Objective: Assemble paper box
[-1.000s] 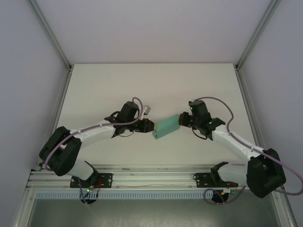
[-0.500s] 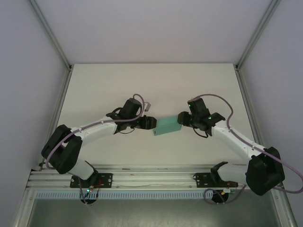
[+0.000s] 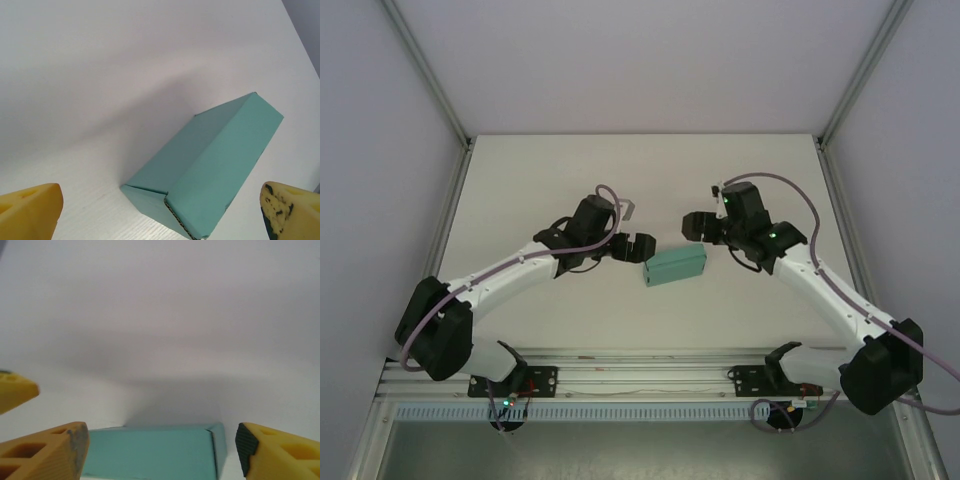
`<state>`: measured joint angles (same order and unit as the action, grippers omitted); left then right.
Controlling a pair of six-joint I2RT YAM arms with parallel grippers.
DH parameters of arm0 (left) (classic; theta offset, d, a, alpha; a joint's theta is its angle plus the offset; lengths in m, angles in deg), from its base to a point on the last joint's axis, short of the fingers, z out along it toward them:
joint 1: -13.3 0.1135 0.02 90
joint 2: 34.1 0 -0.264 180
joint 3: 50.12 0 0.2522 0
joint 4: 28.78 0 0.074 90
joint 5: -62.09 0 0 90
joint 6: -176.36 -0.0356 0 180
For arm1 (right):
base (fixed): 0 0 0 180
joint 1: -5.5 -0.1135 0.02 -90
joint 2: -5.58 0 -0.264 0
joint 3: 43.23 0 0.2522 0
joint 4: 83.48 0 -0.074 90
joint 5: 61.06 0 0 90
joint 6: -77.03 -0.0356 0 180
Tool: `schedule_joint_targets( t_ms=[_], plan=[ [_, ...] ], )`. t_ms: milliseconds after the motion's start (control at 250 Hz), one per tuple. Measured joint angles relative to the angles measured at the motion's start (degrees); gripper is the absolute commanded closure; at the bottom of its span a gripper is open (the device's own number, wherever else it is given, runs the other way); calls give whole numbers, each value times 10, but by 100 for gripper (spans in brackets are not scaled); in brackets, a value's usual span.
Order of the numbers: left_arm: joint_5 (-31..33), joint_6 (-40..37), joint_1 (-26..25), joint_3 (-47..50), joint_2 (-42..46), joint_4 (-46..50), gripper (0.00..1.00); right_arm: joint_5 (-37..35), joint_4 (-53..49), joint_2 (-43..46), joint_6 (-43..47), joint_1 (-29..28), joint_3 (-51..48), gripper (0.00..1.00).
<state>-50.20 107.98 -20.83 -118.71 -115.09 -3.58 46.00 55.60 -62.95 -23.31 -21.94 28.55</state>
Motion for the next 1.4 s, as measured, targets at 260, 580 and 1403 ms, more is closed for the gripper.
schedule_joint_targets(
  t_ms=[260, 580, 1403],
  plan=[
    [7, -5, 0, 7, 1, 2, 0, 76, 8, -28, 164, 0, -2, 17],
    [10, -5, 0, 41, 2, 1, 0, 201, -66, -99, 572, -6, -5, 16],
    [128, -1, 19, 116, 155, 52, 0, -28, -95, -263, 732, -90, 86, 47]
  ],
)
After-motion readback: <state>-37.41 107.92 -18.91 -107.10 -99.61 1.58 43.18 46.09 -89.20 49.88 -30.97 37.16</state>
